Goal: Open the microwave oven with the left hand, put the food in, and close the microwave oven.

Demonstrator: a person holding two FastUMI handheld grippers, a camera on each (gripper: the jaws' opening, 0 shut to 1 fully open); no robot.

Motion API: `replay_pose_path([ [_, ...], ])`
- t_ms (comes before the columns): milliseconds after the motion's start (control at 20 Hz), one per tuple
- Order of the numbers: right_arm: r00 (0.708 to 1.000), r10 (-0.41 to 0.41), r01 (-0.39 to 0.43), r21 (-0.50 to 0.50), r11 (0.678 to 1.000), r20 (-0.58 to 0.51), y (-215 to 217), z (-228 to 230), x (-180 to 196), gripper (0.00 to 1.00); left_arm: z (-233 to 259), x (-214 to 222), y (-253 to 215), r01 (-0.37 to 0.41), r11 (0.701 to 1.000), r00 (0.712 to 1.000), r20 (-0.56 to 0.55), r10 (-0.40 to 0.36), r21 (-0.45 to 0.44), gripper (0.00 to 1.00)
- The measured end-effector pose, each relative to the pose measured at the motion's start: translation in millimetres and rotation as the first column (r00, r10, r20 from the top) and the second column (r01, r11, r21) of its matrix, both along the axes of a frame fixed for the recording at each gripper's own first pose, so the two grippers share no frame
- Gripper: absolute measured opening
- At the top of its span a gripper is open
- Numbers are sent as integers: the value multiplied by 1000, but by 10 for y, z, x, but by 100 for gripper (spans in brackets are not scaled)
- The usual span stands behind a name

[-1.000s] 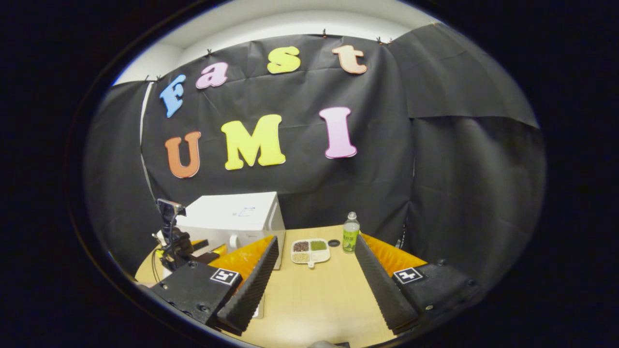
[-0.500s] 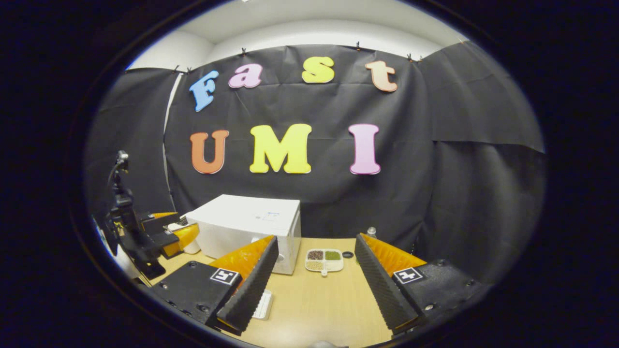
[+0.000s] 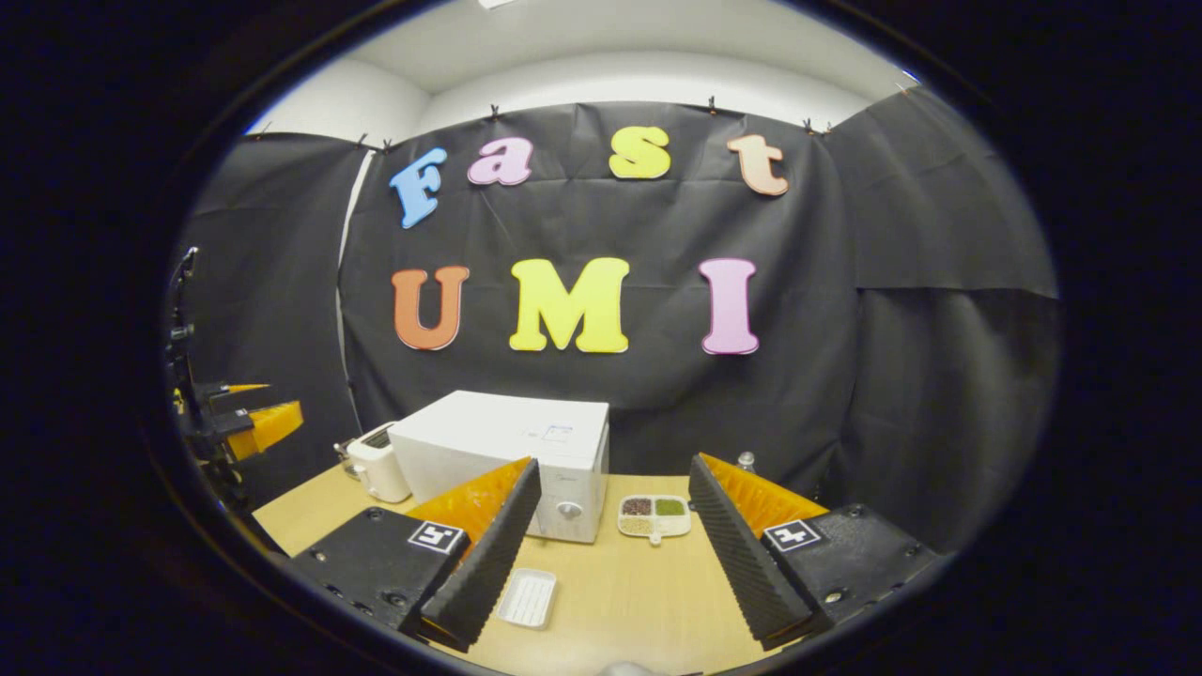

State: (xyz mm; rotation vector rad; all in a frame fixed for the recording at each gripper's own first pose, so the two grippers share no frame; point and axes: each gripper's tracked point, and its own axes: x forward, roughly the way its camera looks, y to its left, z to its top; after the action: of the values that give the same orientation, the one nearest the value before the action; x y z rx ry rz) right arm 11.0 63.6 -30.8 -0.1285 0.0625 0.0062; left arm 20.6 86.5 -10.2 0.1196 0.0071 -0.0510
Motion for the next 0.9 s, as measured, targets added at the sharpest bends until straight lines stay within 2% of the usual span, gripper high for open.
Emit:
replay_pose_path([
  [50, 1000, 3, -3, 0, 1000, 5, 40, 13, -11, 92, 49, -55, 79, -19, 1000, 1000, 10, 19, -3, 100],
  [100, 1000, 8, -8, 4, 1000, 9, 75, 24, -13, 92, 88, -132, 169, -41, 999, 999, 21, 41, -5, 96],
  [350, 999, 30, -31, 26, 999, 34, 227, 103, -20, 92, 325, -279, 301, -68, 998, 995, 69, 69, -11, 96],
  [400, 999, 32, -32, 20, 999, 39, 240, 124, -25, 100, 348, -296, 289, -64, 998, 995, 72, 65, -18, 96],
  [450, 999, 34, -35, 15, 999, 43, 253, 134, -24, 92, 367, -303, 279, -62, 998, 995, 75, 64, -24, 96],
  [500, 998, 39, -39, 11, 999, 44, 264, 142, -29, 92, 396, -327, 281, -60, 998, 995, 79, 62, -28, 96],
  [550, 998, 44, -44, 10, 999, 46, 285, 153, -24, 100, 404, -335, 268, -59, 998, 995, 82, 61, -32, 96],
  [650, 998, 51, -51, 11, 999, 49, 297, 180, -16, 100, 455, -340, 246, -58, 998, 994, 91, 61, -34, 96],
  [700, 997, 54, -55, 11, 998, 52, 298, 203, -17, 92, 487, -332, 235, -57, 998, 994, 96, 60, -34, 96],
  [750, 997, 53, -53, 11, 999, 55, 284, 223, -29, 92, 481, -327, 219, -55, 998, 994, 93, 58, -35, 96],
  [800, 997, 53, -53, 10, 999, 57, 262, 227, -26, 100, 496, -328, 199, -50, 998, 994, 93, 54, -35, 96],
  [900, 997, 49, -50, 12, 999, 64, 237, 248, -46, 100, 523, -330, 147, -42, 999, 994, 99, 46, -34, 96],
])
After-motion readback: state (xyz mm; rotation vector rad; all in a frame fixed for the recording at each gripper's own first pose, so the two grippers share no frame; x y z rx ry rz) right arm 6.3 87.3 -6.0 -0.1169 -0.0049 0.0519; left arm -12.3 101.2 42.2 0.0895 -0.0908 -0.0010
